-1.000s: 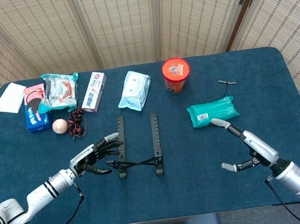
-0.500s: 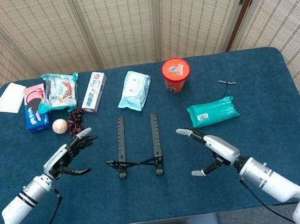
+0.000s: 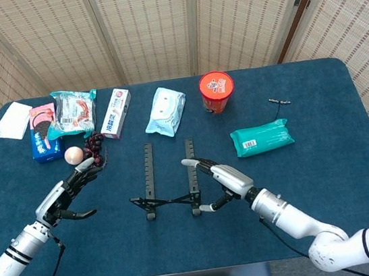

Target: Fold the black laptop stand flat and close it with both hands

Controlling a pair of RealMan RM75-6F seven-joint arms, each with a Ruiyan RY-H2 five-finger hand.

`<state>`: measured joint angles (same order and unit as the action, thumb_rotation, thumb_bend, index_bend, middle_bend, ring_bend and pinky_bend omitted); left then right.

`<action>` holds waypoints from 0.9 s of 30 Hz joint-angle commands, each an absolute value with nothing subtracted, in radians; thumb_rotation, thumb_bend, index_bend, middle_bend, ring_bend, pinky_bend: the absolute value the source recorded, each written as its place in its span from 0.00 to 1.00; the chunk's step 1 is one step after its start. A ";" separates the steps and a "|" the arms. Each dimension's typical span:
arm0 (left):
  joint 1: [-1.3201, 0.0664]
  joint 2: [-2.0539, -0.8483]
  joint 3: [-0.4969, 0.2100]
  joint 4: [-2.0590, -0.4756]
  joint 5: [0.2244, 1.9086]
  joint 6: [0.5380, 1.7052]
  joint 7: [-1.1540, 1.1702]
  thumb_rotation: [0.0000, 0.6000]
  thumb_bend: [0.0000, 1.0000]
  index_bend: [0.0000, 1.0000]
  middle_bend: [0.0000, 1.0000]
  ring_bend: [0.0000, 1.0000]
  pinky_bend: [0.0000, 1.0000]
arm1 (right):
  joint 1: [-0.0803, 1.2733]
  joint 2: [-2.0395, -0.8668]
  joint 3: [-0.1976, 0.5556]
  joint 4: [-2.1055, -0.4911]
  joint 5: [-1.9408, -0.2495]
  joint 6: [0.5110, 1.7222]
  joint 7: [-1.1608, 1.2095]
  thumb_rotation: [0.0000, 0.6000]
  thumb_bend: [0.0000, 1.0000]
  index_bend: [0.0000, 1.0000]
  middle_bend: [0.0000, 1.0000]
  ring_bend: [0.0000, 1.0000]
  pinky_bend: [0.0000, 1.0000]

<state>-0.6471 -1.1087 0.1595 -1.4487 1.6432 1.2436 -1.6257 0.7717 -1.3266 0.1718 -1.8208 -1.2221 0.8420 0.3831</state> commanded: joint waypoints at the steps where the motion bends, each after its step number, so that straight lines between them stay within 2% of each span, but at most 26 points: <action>1: -0.640 -1.104 0.156 -1.453 1.644 1.244 -1.616 1.00 0.12 0.04 0.15 0.07 0.07 | 0.815 -1.401 0.213 -1.767 -1.139 0.829 0.309 1.00 0.11 0.00 0.06 0.00 0.06; 8: -0.618 -1.088 0.141 -1.472 1.633 1.236 -1.559 1.00 0.12 0.04 0.15 0.07 0.07 | 0.854 -1.508 0.261 -1.676 -0.969 0.881 0.159 1.00 0.12 0.00 0.06 0.00 0.06; 16: -0.610 -1.081 0.117 -1.483 1.614 1.206 -1.471 1.00 0.12 0.04 0.15 0.07 0.07 | 0.854 -1.542 0.287 -1.614 -0.889 0.925 0.087 1.00 0.12 0.00 0.06 0.00 0.06; 22: -0.624 -1.085 0.093 -1.470 1.589 1.146 -1.336 1.00 0.12 0.04 0.15 0.07 0.07 | 0.806 -1.486 0.304 -1.665 -0.944 0.978 0.101 1.00 0.12 0.00 0.06 0.00 0.06; 27: -0.647 -1.117 0.060 -1.436 1.548 1.078 -1.045 1.00 0.12 0.04 0.15 0.07 0.07 | 0.762 -1.395 0.269 -1.708 -1.083 1.018 0.077 1.00 0.12 0.00 0.05 0.00 0.06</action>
